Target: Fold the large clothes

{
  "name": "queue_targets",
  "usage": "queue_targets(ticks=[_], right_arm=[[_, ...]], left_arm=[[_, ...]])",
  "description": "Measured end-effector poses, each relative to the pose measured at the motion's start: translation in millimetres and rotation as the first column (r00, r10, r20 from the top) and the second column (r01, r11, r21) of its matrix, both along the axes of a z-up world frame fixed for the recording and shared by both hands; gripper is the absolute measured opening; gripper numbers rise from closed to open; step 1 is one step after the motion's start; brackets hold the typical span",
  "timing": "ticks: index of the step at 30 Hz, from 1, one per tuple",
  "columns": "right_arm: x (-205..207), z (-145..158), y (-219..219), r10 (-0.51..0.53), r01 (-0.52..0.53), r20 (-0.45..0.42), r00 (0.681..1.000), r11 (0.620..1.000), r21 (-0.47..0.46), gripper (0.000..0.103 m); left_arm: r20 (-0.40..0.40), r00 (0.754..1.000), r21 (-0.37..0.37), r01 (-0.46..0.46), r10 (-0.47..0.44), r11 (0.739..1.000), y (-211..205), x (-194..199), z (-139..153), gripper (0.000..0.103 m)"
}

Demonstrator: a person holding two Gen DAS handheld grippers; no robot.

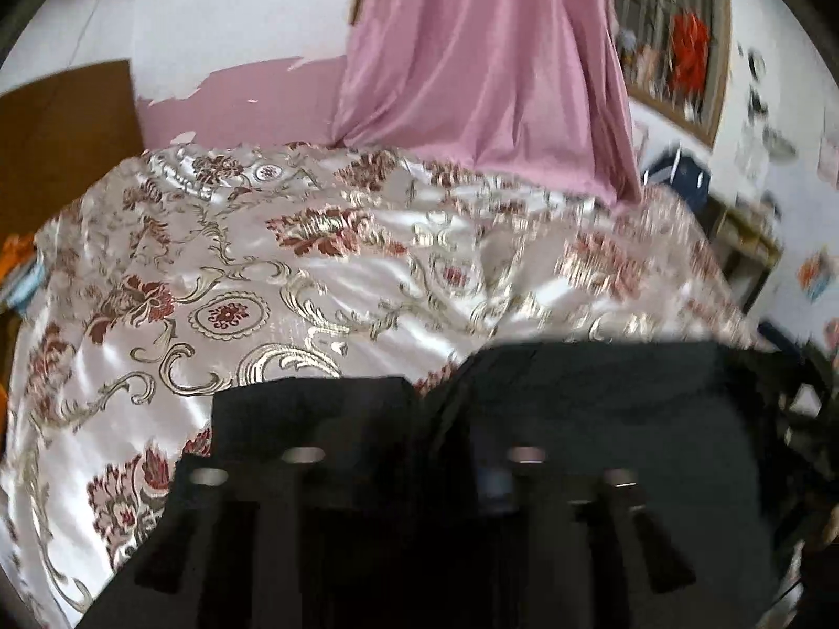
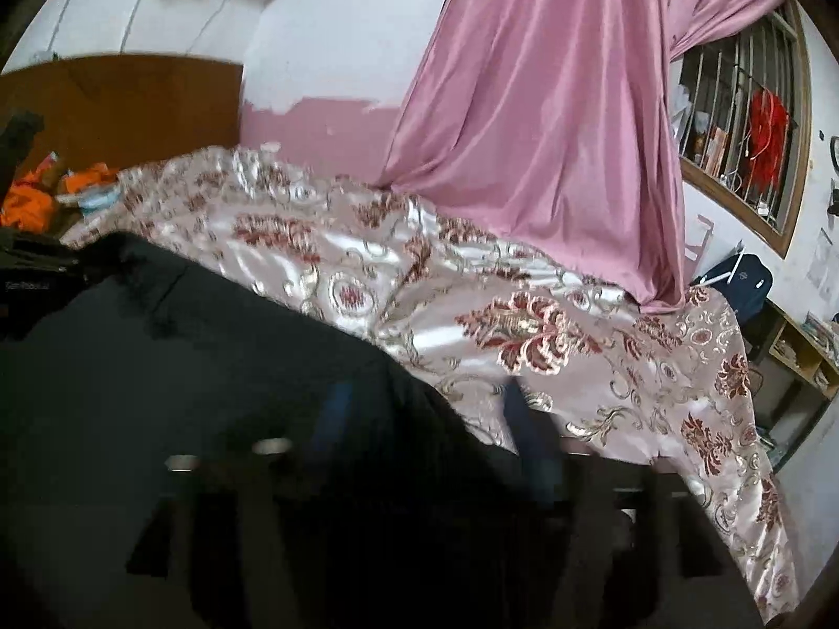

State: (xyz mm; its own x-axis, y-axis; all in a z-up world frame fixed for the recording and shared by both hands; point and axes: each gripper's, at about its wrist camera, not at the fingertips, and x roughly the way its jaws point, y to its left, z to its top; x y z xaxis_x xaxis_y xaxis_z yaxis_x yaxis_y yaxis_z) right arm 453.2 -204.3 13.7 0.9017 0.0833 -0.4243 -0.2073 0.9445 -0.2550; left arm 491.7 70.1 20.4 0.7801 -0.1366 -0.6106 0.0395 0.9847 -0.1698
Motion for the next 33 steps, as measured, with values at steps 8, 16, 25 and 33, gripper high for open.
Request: queue_targets(ticks=[8,16,25,33], right_arm=[[-29,38,-18,0.025,-0.026,0.024,0.999,0.999,0.044,0.08],[-67,25,-28,0.065,-0.059,-0.05,0.997,0.993,0.106,0.089],[-78,-46,-24,0.187,-0.16,-0.275,0.943,0.98,0.118,0.089],[-25,-70,-14,0.151,-0.133,-0.311,0.938,0.988,0.077,0.093]], left_arm=[[0.125,0.991,-0.132,-0.031,0.048,0.991,12,-37,37,0.103],[0.059,0.993,-0.029,0.101,-0.099,0.994,-23,-84,6,0.103],[0.007,0.955,0.238,0.288,-0.298,0.928,-83,-109,-34,0.103],[-0.03,0.968,0.242,0.248,-0.248,0.938,-92,-64,-43,0.103]])
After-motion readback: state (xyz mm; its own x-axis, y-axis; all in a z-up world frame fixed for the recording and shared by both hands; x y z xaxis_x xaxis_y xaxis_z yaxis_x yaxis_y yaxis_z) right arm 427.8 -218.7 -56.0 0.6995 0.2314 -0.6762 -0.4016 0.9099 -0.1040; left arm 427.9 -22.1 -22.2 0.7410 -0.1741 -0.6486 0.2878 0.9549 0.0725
